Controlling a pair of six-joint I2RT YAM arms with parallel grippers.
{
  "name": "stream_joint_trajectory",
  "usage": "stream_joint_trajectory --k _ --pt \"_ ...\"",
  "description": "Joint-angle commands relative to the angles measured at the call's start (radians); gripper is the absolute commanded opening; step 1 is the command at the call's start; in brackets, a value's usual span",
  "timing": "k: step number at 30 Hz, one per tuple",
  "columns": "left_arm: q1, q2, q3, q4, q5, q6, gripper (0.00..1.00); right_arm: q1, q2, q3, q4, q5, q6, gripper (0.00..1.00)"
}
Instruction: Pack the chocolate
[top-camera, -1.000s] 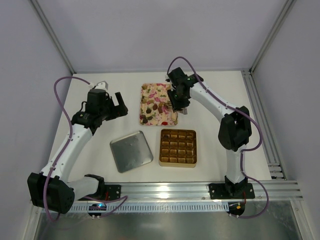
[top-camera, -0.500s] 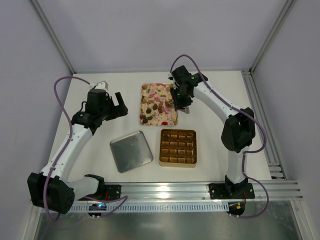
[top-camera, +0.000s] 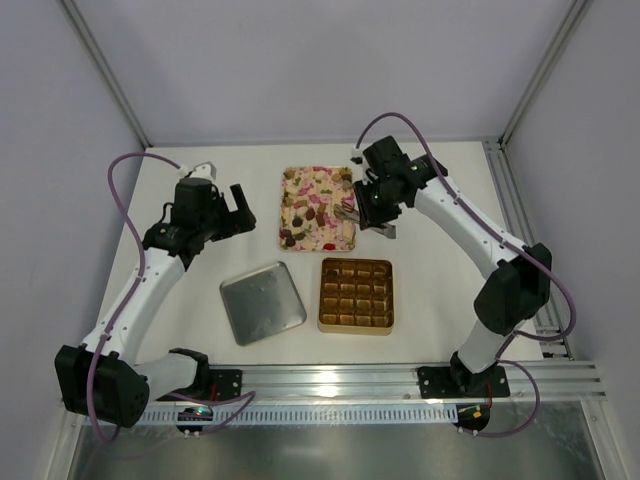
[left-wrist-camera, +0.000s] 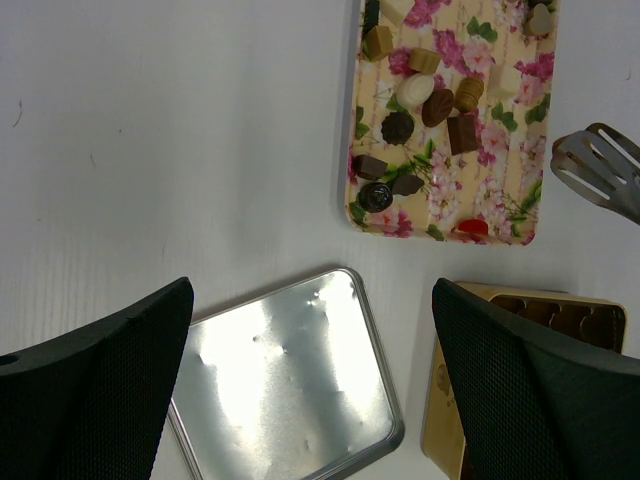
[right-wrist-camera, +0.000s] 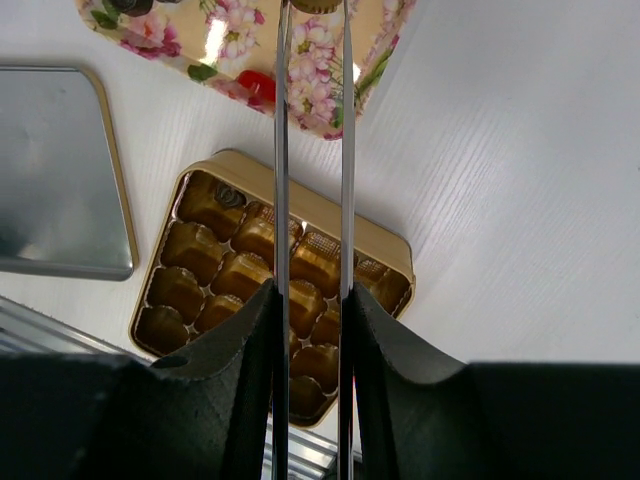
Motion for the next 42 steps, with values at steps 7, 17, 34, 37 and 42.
stream_joint_trajectory --k 7,17,34,37,42 --pt "0.002 -0.006 0.026 0.006 0.001 0.018 1.00 0.016 -0.244 -0.132 -0.028 -0.066 0.014 0.31" --pt "0.002 -0.009 0.026 0.006 0.010 0.015 1.00 0.093 -0.425 -0.337 -0.065 -0.052 0.051 0.31" --pt "0.002 -0.012 0.026 0.006 0.017 0.014 1.00 0.162 -0.471 -0.436 -0.066 -0.023 0.091 0.32" --pt "0.000 -0.009 0.026 0.006 0.015 0.014 1.00 0.164 -0.468 -0.436 -0.065 -0.020 0.090 0.34" --pt "0.002 -0.006 0.026 0.006 0.017 0.015 0.99 0.164 -0.464 -0.424 -0.066 -0.014 0.082 0.38"
